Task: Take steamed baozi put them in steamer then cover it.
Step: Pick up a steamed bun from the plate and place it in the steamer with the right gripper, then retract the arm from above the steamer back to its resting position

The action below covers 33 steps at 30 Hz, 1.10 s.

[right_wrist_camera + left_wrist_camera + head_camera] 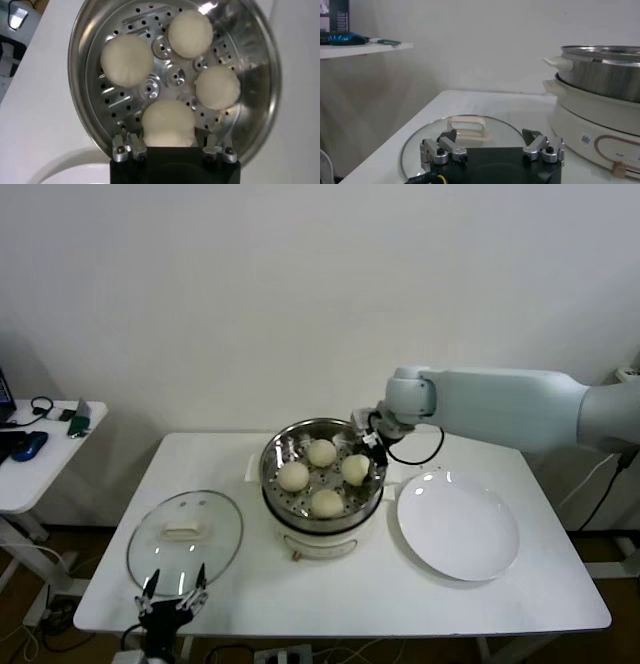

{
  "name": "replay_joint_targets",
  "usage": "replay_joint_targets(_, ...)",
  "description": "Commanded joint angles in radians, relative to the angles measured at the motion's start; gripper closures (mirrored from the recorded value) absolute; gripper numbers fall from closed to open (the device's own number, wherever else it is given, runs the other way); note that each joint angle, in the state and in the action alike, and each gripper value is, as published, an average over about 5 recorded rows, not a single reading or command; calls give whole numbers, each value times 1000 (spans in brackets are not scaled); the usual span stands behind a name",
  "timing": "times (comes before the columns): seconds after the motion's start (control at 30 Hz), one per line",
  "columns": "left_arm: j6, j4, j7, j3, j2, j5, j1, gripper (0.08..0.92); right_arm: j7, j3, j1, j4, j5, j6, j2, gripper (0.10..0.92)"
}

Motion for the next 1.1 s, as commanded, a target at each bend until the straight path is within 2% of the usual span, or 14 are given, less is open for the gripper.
replay_joint_targets(0.03,1,-1,0,0,-2,0,1,177,16,23,-69,-25,-38,-6,28,339)
replay_joint_targets(0.2,3,-8,0,0,-1,0,3,177,-22,12,0,-35,-13,22,29,246)
replay_joint_targets(0.33,9,-17,3,-2,2,-1,3,177,-130,-18,131,-39,69,95,12,207)
replay_joint_targets(0.43,25,-29,11,-4,7,-10,5,177,-219,28,199,-54,194,138,-39,203)
replay_joint_targets(0.5,33,-34,15,-5,11,-17,6,177,-216,101,212,-61,298,127,-94,203)
replay_joint_targets(0.57,32,-36,18,-4,13,-17,3,177,-125,200,182,-52,378,90,-155,202)
replay_joint_targets(0.63,28,-34,20,-1,17,-13,-2,177,44,336,105,-33,418,56,-211,202)
replay_joint_targets(0.77,16,-20,13,5,30,-3,-20,177,414,686,-173,10,343,31,-320,203)
replay_joint_targets(0.87,1,-12,3,7,49,5,-34,177,518,874,-343,44,244,42,-410,203)
replay_joint_targets(1.1,2,1,0,-3,90,3,-69,177,678,1306,-857,205,162,82,-605,203)
